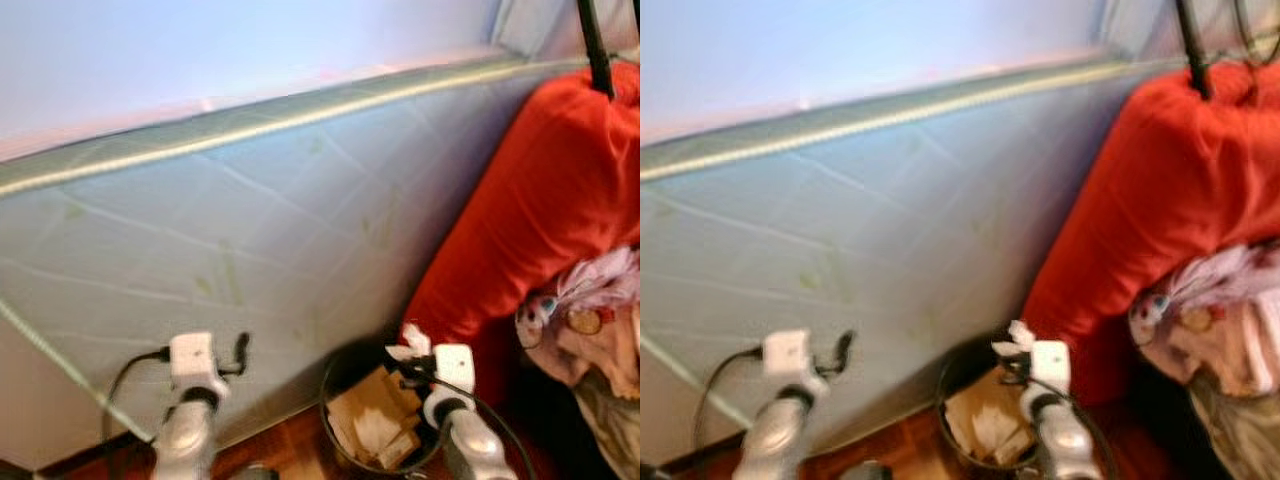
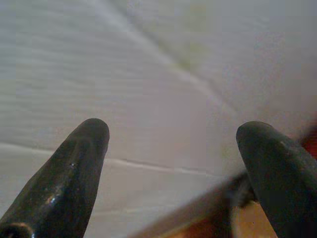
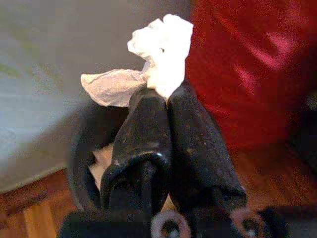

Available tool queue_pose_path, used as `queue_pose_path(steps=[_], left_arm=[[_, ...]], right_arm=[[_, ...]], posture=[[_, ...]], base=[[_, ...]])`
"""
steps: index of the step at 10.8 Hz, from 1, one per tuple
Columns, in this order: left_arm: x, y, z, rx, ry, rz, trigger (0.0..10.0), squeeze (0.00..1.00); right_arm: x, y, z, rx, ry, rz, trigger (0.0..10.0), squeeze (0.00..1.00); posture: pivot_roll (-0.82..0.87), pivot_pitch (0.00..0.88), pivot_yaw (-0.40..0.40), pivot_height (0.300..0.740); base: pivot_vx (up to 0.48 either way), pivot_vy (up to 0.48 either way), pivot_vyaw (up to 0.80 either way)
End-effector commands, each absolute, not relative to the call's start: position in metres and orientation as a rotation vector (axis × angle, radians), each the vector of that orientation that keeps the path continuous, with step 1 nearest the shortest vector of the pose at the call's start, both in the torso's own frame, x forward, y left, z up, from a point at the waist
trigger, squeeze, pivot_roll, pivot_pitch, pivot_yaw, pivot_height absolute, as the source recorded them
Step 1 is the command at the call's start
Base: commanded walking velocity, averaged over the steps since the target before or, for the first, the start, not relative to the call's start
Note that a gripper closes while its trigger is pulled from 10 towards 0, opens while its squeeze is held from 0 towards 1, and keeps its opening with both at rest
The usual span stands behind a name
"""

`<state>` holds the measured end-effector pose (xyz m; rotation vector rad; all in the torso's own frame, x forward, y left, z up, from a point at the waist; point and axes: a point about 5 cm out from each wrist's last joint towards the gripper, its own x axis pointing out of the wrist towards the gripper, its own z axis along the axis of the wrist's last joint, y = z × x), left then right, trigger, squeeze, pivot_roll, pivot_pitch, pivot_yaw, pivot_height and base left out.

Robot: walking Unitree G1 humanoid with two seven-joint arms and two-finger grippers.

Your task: Clean up the room

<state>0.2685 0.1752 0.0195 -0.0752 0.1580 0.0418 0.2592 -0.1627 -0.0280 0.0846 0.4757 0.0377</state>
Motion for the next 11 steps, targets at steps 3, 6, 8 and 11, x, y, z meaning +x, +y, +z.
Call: queue_pose_path(steps=[3,6,8,11], left_arm=[[0.269,0.174,0.02,-0.083,0.174,0.034,10.0,0.0],[0.269,0.171,0.031,-0.066,0.138,0.01,10.0,0.0],[0.266,0.169,0.04,-0.053,0.113,-0.008,10.0,0.0],[0.255,0.167,0.046,-0.01,0.105,-0.036,10.0,0.0]], right_arm=[[0.253,-0.157,-0.038,0.109,0.57,0.035,10.0,0.0],[0.254,-0.156,-0.039,0.122,0.605,0.025,10.0,0.0],[0.264,-0.151,-0.032,0.137,0.583,0.028,10.0,0.0],[0.274,-0.147,-0.025,0.139,0.571,0.031,10.0,0.0]], posture=[[0.04,0.0,-0.033,0.644],[0.08,0.059,-0.046,0.644],[0.1,0.109,-0.055,0.644],[0.14,0.163,-0.059,0.644]], base=[[0.0,0.0,0.0],[0.0,0.0,0.0],[0.0,0.0,0.0],[0.0,0.0,0.0]])
